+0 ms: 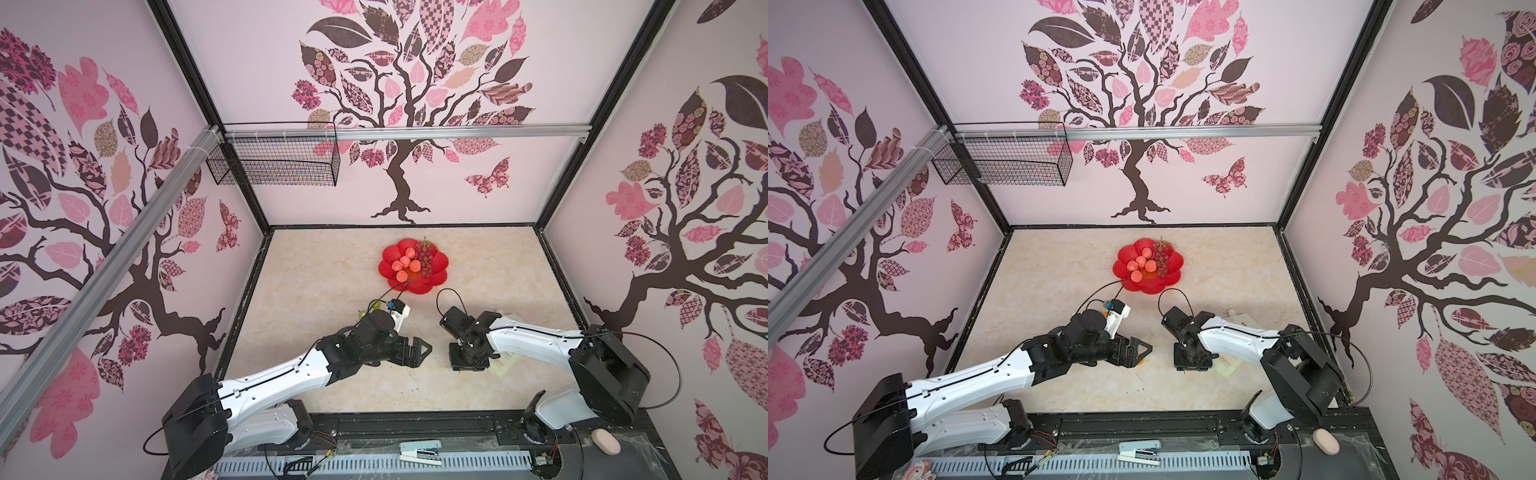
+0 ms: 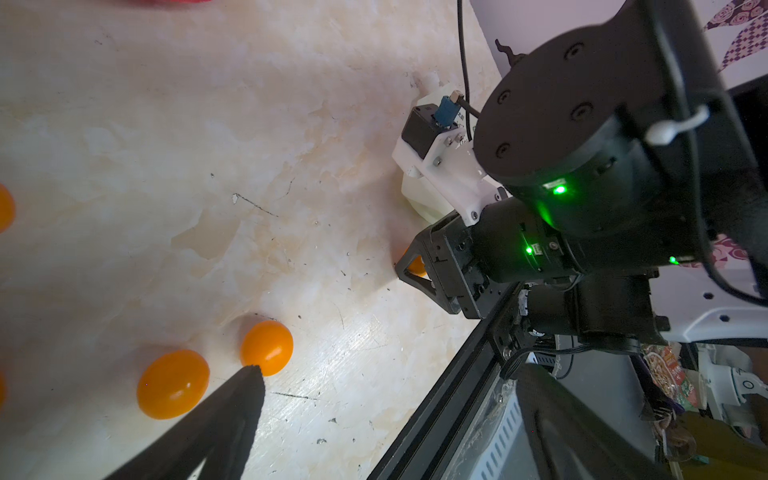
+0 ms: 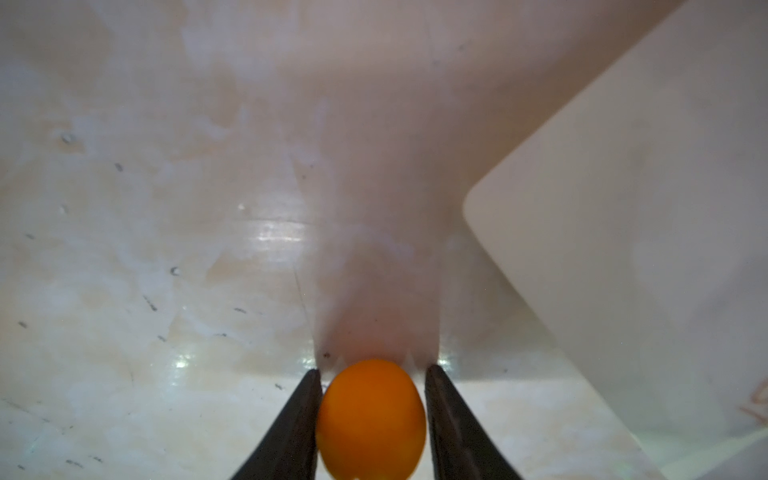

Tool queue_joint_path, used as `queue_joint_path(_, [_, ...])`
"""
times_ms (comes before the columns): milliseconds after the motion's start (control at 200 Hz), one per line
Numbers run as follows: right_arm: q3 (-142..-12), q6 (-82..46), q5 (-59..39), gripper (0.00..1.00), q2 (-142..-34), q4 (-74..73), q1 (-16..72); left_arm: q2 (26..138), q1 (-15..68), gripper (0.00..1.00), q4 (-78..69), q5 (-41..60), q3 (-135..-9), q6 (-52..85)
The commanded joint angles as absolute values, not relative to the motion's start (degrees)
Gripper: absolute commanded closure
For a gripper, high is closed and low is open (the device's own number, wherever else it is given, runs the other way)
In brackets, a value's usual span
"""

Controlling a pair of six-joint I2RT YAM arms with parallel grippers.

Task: Place and organize the fake fruits in the fruit bowl
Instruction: 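Lower the right gripper and close it on the orange kumquat, then lift the kumquat and carry it over the red bowl with the right gripper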

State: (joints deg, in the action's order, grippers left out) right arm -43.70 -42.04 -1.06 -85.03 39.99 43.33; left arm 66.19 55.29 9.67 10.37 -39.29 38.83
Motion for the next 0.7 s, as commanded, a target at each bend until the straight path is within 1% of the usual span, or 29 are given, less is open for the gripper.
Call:
queue_joint_path(0, [-43.24, -42.19, 0.44, 0.57, -86.08, 40.80, 43.51, 66.34, 55.54, 0.01, 8.81, 10.28, -37.88, 38.59])
queue_joint_path(355, [-43.16, -42.84, 1.44, 0.62, -84.34, 41.00, 43.49, 66.44, 55.54, 0.02, 8.85, 10.28, -38.23, 38.67])
queue_joint_path(695, [-46.31, -44.03, 5.85, 0.65, -77.53, 42.62, 43.43, 64.25, 54.58, 0.02, 10.70, 6.68, -40.08, 38.79])
